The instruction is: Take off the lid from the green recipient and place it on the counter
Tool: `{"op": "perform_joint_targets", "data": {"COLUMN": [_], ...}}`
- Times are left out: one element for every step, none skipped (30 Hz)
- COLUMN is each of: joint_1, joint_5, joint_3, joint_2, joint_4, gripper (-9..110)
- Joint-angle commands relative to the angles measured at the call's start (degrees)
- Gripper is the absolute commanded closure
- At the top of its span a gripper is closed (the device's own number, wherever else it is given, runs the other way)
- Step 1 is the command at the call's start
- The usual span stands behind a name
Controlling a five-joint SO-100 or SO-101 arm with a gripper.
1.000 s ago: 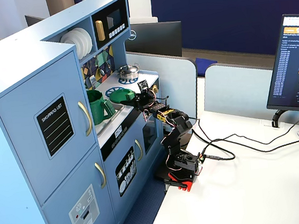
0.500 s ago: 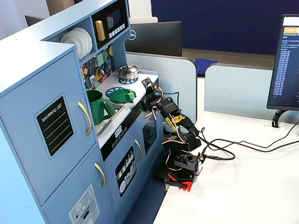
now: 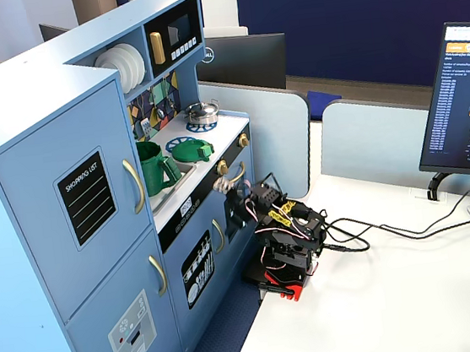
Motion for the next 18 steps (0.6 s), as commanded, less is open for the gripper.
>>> {"op": "perform_joint_targets", "data": {"joint_1": [-5.01, -5.80, -6.59, -6.94, -7.82, -9.67, -10.46, -10.99, -11.34, -11.43, -11.43, -11.43, -11.43, -11.43, -11.43, -11.34, -11.16, -11.07], "joint_5": [3.52, 5.10, 6.50, 6.86, 7.21, 10.02, 11.60, 12.13, 12.22, 11.69, 11.07, 10.90, 11.16, 11.25, 11.60, 12.13, 12.48, 12.83], "joint_3": [5.36, 6.94, 8.53, 9.93, 10.02, 10.02, 10.02, 10.02, 10.02, 10.02, 10.02, 10.02, 10.02, 10.02, 10.02, 10.02, 10.02, 10.02], "joint_2": [3.25, 3.96, 4.66, 5.45, 5.98, 5.01, 4.92, 4.92, 4.92, 5.01, 5.45, 5.80, 6.15, 6.42, 6.42, 6.42, 6.42, 6.42], "joint_4": [0.44, 0.44, 0.62, 1.23, 3.78, 4.04, 4.66, 5.80, 6.77, 8.09, 9.84, 11.51, 13.10, 14.68, 15.91, 16.79, 17.67, 18.54], "gripper": [97, 98, 99, 100, 101, 101, 101, 101, 101, 101, 101, 101, 101, 101, 101, 101, 101, 101]}}
